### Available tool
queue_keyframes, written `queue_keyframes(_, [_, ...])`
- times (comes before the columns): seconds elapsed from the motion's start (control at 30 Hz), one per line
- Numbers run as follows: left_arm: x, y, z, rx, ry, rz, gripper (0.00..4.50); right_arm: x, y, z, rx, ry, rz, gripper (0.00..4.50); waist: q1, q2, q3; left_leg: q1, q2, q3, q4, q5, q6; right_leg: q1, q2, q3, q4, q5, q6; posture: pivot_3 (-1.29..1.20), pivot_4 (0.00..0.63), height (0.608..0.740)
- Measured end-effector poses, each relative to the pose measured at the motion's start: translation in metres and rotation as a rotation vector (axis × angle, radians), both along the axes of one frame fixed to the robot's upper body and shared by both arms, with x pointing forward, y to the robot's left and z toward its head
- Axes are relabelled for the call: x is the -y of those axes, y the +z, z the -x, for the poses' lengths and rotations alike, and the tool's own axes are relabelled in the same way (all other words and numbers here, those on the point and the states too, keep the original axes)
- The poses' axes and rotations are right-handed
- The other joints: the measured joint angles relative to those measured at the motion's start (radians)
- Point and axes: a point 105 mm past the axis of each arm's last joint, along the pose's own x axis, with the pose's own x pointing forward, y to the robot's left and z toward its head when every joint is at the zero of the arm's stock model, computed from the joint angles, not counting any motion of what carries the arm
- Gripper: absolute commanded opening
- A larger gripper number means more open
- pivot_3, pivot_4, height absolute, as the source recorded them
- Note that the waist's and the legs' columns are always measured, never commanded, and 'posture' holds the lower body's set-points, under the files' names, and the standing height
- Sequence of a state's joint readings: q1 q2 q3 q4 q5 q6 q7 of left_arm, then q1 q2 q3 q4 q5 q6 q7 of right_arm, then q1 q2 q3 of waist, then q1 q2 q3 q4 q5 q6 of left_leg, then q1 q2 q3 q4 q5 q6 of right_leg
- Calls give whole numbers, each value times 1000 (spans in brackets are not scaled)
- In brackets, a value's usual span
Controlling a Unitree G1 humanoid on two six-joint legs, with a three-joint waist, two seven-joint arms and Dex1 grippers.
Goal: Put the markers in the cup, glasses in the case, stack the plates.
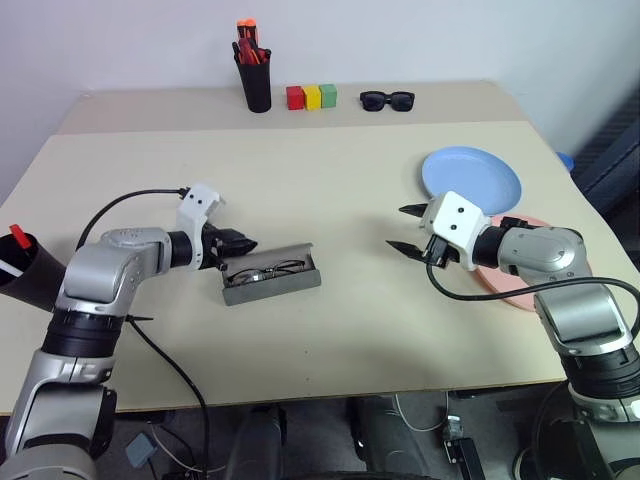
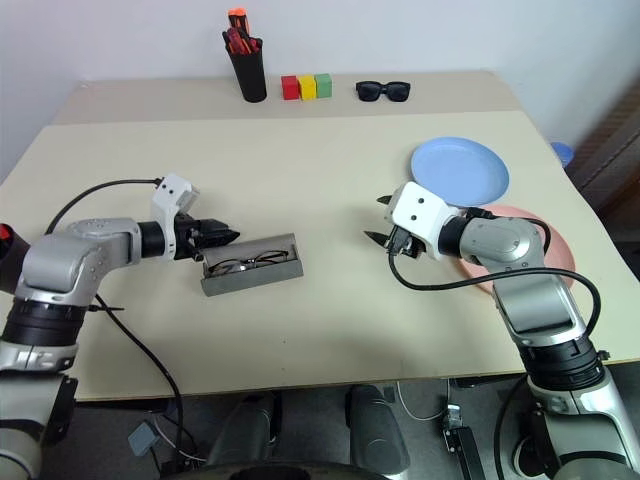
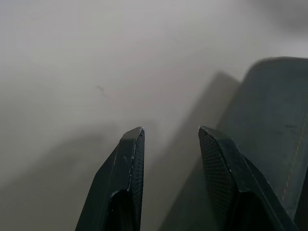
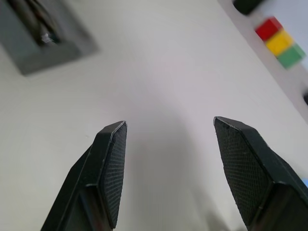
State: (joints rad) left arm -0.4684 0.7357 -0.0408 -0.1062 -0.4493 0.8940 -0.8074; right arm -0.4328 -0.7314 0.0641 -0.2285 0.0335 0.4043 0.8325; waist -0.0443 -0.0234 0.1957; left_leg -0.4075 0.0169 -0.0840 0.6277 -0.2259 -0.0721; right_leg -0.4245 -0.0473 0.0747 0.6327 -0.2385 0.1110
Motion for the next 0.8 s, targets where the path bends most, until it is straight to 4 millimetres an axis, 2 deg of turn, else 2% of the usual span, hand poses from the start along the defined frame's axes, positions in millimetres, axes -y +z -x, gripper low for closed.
queue_keyframes(0.1, [8,-1,22,49,-102,-42,1793,16,-3,-16,4,-104,11,2894,-1,0,0,0,0,1,0,0,0,0,-1,1,-1,0,0,0,150,740])
queue_keyframes(0.2, [17,-2,40,98,-191,-43,1793,42,-7,-36,-3,-258,24,2894,0,1,0,0,0,1,0,0,0,0,-1,1,-1,0,-1,0,150,740])
queue_keyframes(0.3, [26,3,38,176,-179,37,1793,64,-6,-58,10,-395,21,2894,0,1,0,0,0,2,2,0,0,0,-1,1,-1,0,-1,0,150,740])
queue_keyframes(0.4, [30,14,34,256,-155,99,1793,70,-6,-80,40,-466,18,2894,-2,1,0,0,0,2,1,0,0,0,-1,1,-1,1,0,0,150,740])
queue_keyframes(0.47, [33,19,35,290,-164,125,1793,73,-13,-93,40,-507,28,2894,-5,1,0,0,0,2,0,0,0,0,0,1,-1,2,2,0,150,740])
queue_keyframes(0.57, [34,20,35,316,-154,151,1793,73,-34,-108,2,-546,50,2894,-5,1,1,0,0,2,0,0,0,0,0,1,-1,2,2,0,150,740])
queue_keyframes(0.67, [36,22,34,340,-140,164,1739,71,-44,-115,-20,-557,47,2068,-7,1,1,0,0,1,0,0,0,0,0,1,-1,2,2,0,150,740])
queue_keyframes(0.7, [35,23,35,346,-135,161,1739,71,-45,-116,-18,-559,48,1628,-6,1,1,0,0,1,0,0,0,0,0,1,-1,2,2,0,150,740])
queue_keyframes(0.77, [34,21,36,352,-124,155,1739,73,-46,-117,-8,-561,52,434,-5,1,1,0,0,1,-1,0,0,0,0,1,-1,2,2,0,150,740])
queue_keyframes(0.8, [33,19,37,350,-117,153,1739,73,-46,-117,-4,-559,53,30,-5,1,1,0,0,1,-1,0,0,0,0,1,-1,2,2,0,150,740])
